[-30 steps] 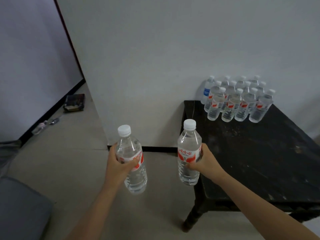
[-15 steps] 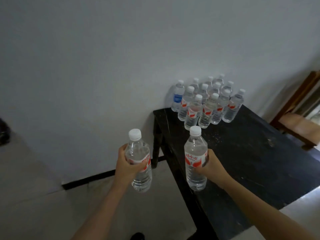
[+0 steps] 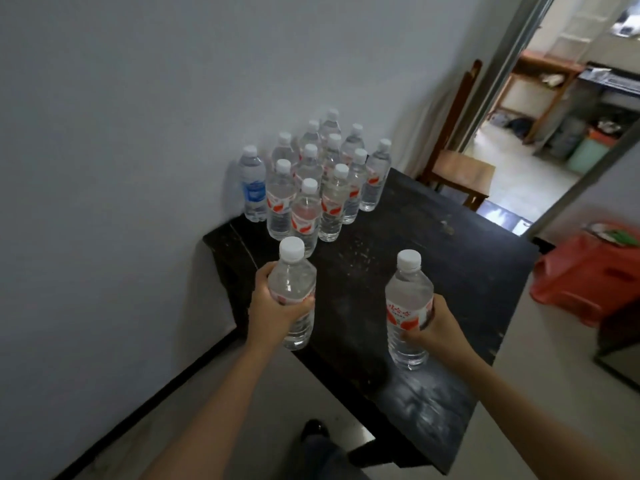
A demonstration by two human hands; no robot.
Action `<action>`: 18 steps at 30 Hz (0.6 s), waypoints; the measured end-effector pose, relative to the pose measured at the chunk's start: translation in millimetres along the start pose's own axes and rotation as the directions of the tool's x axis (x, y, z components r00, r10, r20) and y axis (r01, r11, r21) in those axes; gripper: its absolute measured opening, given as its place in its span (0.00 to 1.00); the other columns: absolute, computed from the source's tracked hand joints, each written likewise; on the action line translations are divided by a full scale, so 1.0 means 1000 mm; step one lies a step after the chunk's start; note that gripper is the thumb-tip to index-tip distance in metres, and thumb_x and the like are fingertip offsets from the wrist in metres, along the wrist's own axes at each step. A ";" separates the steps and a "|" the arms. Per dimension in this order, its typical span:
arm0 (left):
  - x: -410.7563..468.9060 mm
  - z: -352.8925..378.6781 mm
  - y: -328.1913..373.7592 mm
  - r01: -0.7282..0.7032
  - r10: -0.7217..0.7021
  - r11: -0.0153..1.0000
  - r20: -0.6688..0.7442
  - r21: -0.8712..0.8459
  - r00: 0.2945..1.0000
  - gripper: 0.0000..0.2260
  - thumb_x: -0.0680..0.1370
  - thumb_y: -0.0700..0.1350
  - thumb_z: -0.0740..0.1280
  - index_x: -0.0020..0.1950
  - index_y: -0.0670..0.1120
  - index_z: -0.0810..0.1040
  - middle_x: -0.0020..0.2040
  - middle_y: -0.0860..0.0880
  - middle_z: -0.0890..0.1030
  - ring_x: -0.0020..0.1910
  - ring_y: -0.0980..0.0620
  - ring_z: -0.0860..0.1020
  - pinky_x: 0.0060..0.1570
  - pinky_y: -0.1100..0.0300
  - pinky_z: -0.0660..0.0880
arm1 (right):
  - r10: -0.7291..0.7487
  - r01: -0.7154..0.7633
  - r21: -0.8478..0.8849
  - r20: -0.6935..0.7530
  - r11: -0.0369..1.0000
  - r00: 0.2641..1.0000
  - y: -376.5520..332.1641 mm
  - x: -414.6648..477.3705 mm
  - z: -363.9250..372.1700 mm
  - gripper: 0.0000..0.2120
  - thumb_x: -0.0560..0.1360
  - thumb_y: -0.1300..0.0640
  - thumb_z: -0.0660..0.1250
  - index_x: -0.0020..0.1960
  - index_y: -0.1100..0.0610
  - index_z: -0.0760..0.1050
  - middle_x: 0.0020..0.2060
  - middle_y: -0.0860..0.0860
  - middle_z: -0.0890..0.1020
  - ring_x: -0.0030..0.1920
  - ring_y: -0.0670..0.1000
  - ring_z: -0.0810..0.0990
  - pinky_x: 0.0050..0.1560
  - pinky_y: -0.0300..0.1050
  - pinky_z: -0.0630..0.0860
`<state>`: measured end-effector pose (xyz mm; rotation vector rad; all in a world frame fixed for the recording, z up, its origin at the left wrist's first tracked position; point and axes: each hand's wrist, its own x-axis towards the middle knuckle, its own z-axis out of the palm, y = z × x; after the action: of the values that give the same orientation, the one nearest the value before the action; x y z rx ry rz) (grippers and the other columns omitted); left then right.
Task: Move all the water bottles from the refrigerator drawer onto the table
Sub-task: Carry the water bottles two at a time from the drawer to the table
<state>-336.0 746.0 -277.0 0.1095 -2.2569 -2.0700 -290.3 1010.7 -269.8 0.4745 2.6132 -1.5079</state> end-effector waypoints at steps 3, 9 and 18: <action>0.036 0.033 0.002 -0.049 0.047 0.998 0.075 0.031 0.996 0.30 0.62 0.36 0.77 0.54 0.57 0.67 0.51 0.60 0.75 0.51 0.59 0.76 0.56 0.56 0.73 | 0.008 -0.008 0.017 -0.045 1.000 0.999 0.009 0.022 -0.014 0.30 0.63 0.67 0.75 0.58 0.55 0.63 0.47 0.47 0.76 0.48 0.44 0.76 0.48 0.43 0.73; 0.093 0.090 -0.003 -0.015 0.012 1.000 0.120 0.024 0.993 0.31 0.63 0.36 0.77 0.57 0.58 0.69 0.56 0.52 0.76 0.57 0.52 0.76 0.61 0.49 0.72 | 0.058 -0.049 0.106 -0.089 0.993 0.994 0.014 0.075 -0.036 0.31 0.62 0.69 0.75 0.58 0.54 0.63 0.47 0.46 0.75 0.48 0.45 0.76 0.51 0.46 0.74; 0.135 0.129 -0.017 0.023 -0.026 0.998 0.058 0.057 0.998 0.31 0.63 0.37 0.77 0.57 0.60 0.68 0.56 0.57 0.75 0.56 0.58 0.74 0.61 0.53 0.71 | 0.028 -0.017 0.172 -0.065 0.985 0.997 0.008 0.162 -0.032 0.33 0.61 0.69 0.75 0.59 0.56 0.63 0.50 0.49 0.75 0.53 0.51 0.76 0.55 0.48 0.74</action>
<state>-484.1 858.2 -303.4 0.0817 -2.3608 -2.0479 -439.1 1077.8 -297.5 0.5773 2.5284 -1.7480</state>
